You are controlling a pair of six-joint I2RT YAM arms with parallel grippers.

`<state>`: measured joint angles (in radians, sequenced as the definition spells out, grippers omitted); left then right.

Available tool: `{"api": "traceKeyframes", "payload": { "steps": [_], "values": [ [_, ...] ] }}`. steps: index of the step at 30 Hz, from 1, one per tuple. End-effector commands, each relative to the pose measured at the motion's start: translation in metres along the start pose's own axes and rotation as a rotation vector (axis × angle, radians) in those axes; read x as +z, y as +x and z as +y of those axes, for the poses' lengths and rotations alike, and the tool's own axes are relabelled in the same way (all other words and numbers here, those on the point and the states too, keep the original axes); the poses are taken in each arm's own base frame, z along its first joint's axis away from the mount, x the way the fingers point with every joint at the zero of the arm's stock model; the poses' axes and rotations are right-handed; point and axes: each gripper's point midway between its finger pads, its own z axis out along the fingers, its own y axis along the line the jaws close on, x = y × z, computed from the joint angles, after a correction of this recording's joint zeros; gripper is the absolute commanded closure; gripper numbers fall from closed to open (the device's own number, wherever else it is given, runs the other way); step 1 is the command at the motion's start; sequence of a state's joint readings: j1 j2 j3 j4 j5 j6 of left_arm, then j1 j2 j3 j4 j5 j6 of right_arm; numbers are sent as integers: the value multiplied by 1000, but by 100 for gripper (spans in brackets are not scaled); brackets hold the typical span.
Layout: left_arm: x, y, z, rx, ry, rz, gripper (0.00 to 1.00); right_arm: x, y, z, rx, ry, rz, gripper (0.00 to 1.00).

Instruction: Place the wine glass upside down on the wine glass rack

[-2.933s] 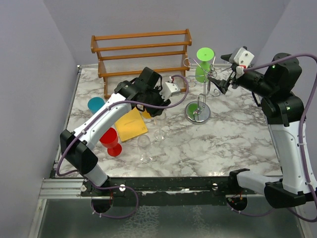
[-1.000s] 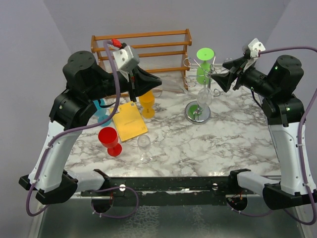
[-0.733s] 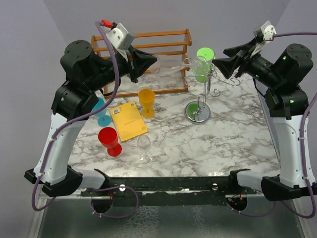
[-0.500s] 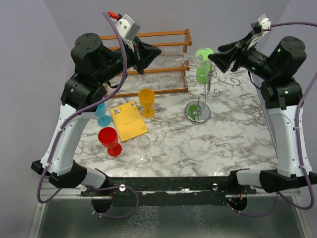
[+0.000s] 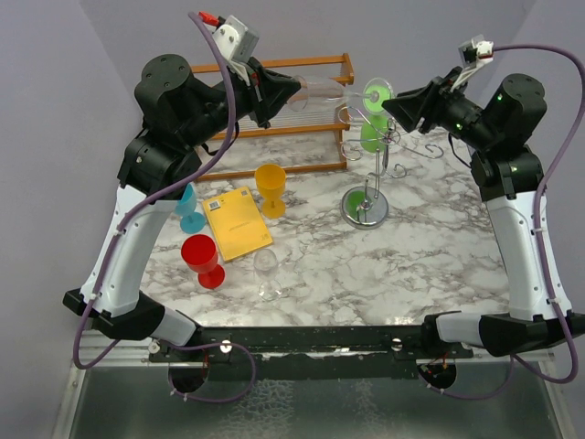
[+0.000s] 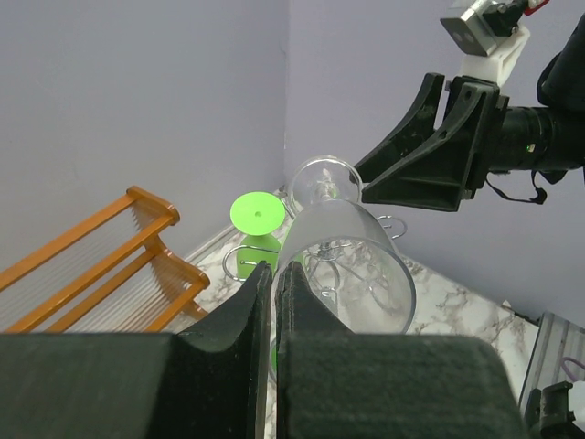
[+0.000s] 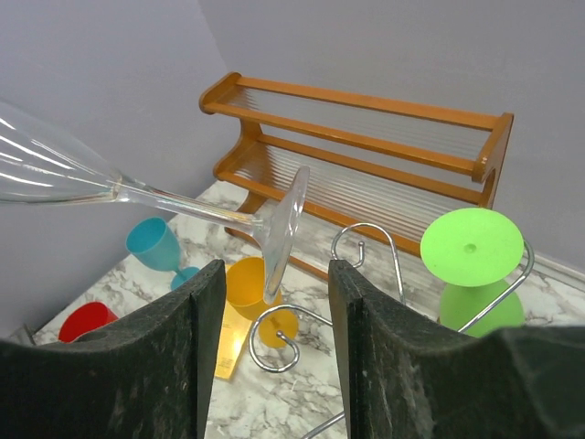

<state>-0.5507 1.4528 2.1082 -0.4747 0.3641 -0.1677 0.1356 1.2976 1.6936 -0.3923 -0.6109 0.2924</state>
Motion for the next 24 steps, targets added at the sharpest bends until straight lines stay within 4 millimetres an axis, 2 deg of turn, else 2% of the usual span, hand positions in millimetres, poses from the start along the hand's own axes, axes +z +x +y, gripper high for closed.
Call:
{"api": "traceKeyframes", "payload": {
  "steps": [1, 9, 17, 18, 21, 22, 24],
  "values": [
    [-4, -33, -4, 13, 7, -100, 100, 1, -3, 3, 38, -13, -27, 57],
    [-2, -28, -7, 2, 27, -94, 100, 5, -1, 8, 64, -58, -27, 72],
    [-3, -23, -10, -3, 47, -83, 100, 8, -2, 10, 78, -83, -35, 78],
    [-2, -21, -12, -7, 61, -80, 100, 10, -2, 9, 76, -87, -36, 85],
    [-3, -18, -13, -6, 65, -72, 100, 10, -4, 5, 58, -59, -48, 97],
    [-4, -18, -12, 3, 63, -71, 100, 10, -4, 3, 50, -47, -50, 99],
    [-6, -16, -12, 22, 61, -65, 92, 8, -6, -3, 30, -11, -59, 99]
  ]
}}
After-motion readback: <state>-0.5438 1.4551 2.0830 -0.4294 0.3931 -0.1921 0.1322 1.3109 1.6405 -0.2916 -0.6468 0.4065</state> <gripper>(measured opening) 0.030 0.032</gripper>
